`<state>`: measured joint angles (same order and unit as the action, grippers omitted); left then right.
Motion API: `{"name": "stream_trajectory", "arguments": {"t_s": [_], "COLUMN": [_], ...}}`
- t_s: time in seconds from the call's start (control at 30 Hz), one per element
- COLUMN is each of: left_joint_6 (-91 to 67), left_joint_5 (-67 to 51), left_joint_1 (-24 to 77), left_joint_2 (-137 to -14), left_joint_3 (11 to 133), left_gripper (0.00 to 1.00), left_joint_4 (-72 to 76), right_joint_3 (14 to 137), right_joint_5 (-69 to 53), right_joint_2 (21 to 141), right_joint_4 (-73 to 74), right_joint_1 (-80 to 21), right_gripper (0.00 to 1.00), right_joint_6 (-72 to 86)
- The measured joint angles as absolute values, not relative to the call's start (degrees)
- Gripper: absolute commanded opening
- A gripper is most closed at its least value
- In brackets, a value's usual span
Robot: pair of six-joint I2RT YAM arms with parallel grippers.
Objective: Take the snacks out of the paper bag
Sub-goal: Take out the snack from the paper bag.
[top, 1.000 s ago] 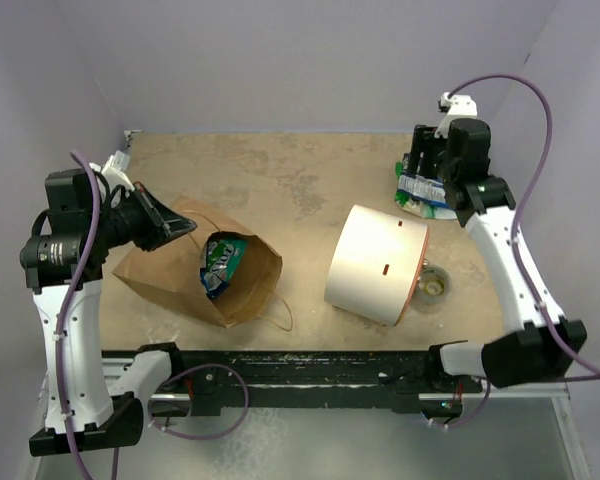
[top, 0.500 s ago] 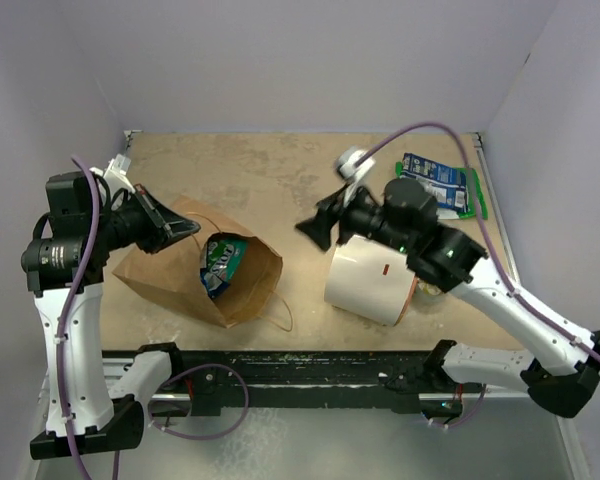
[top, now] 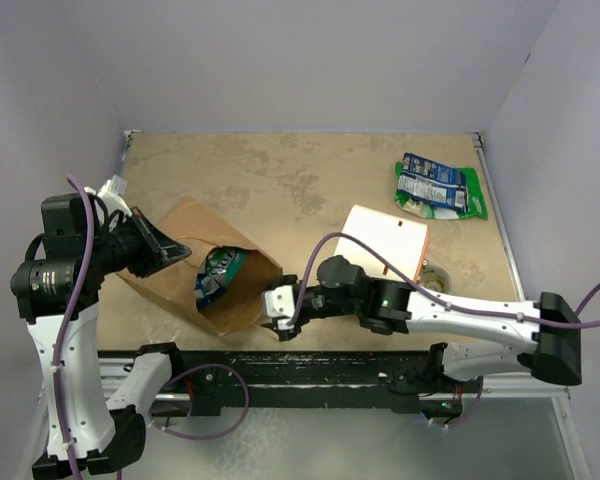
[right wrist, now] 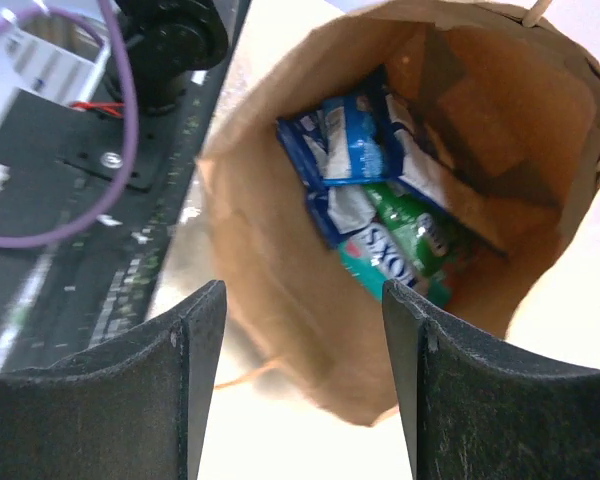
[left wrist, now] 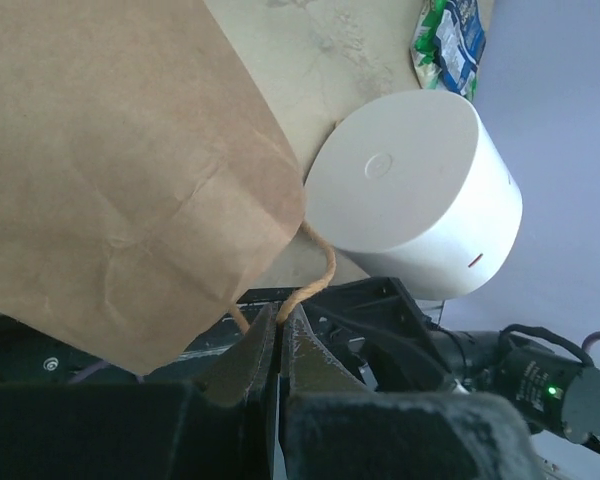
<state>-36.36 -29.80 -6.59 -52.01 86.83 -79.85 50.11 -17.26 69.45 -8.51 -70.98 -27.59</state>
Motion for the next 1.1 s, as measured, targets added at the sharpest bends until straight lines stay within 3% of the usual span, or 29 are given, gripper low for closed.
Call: {"name": "stream_trajectory", "arguments": {"t_s": [0.3,0.63,1.1], "left_joint_6": [-33.80,-33.43,-32.29], "left_joint_5": [-28.08,-28.75,-29.39], "left_joint_1": [-6.59,-6.59,-6.59], "left_joint_2": [-54.94,-57.30,-60.84], "left_joint_3": [91.83,92.47,95.46], "left_gripper": [0.00,0.00,0.00], "left_joint_4": [-82.46,-82.37,-82.48], "right_joint_3": [52.77,65.25,73.30], "right_joint_5": [-17.56,-13.98,-14.00], "right_joint_2": [89.62,106.43,114.52], "right_joint_4": [-25.17,-39.57,-36.07], "right_joint_1": [-70.91,-70.57,-67.09], "right_gripper": [0.67,0.69,0.69], "right_joint_6": [-47.13,-52.27,-59.13]}}
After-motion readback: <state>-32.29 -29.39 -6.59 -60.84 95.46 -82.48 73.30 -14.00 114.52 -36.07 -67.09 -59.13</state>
